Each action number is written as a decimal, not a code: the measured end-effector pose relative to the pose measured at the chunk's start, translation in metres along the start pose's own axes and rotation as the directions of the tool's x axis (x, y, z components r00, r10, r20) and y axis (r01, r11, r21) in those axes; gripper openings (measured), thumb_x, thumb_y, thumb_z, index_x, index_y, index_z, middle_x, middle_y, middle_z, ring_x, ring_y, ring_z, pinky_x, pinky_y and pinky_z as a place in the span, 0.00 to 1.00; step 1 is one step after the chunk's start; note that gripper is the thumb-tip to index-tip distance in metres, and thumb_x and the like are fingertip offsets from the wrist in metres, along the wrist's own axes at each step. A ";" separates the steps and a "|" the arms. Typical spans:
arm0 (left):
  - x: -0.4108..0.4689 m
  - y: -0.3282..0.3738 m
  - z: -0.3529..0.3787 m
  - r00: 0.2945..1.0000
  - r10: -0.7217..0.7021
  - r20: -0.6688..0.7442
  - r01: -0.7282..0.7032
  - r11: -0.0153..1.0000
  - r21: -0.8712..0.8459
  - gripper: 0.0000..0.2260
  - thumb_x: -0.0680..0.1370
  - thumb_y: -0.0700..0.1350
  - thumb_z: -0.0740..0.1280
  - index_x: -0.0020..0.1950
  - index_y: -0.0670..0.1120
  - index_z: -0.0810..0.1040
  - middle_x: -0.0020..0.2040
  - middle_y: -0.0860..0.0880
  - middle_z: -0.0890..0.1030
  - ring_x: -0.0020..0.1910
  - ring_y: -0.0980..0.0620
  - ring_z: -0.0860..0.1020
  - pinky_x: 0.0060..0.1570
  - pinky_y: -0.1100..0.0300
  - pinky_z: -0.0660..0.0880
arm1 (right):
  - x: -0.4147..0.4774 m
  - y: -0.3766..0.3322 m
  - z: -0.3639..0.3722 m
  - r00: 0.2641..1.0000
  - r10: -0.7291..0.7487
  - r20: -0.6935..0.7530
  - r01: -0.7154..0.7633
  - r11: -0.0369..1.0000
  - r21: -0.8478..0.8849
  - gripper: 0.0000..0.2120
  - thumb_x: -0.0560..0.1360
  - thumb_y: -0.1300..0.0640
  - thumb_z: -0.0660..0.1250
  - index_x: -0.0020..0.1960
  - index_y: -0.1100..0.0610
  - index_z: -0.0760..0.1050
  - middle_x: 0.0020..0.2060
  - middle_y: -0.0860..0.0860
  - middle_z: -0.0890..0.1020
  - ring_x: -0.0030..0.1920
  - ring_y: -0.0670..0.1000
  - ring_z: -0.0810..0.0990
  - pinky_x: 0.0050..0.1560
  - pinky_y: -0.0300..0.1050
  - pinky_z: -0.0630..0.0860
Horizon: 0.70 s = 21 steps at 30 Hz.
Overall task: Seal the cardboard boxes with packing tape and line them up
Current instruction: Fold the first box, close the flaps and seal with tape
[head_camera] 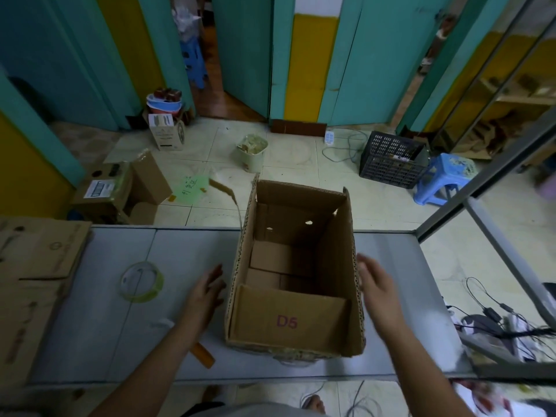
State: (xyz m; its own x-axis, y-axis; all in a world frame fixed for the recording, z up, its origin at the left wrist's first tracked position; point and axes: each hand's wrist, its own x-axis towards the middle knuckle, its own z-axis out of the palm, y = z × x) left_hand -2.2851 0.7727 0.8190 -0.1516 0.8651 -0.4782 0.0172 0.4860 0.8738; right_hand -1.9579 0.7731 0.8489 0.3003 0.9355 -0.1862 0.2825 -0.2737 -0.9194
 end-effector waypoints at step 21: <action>-0.022 0.091 -0.013 0.908 0.337 0.250 -0.399 0.878 0.265 0.30 0.80 0.49 0.63 0.64 0.88 0.63 0.62 0.86 0.70 0.63 0.84 0.67 0.55 0.82 0.68 | 0.030 -0.154 0.046 0.786 -0.178 0.592 0.618 0.243 -0.748 0.49 0.70 0.19 0.59 0.82 0.46 0.58 0.72 0.55 0.72 0.75 0.59 0.69 0.81 0.68 0.44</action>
State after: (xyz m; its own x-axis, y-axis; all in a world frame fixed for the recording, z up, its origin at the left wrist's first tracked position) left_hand -2.2927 0.7960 0.9103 0.1157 0.9800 -0.1617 0.3379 0.1143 0.9342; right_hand -2.0344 0.8538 0.9691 -0.3535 0.9163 -0.1881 0.9354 0.3445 -0.0794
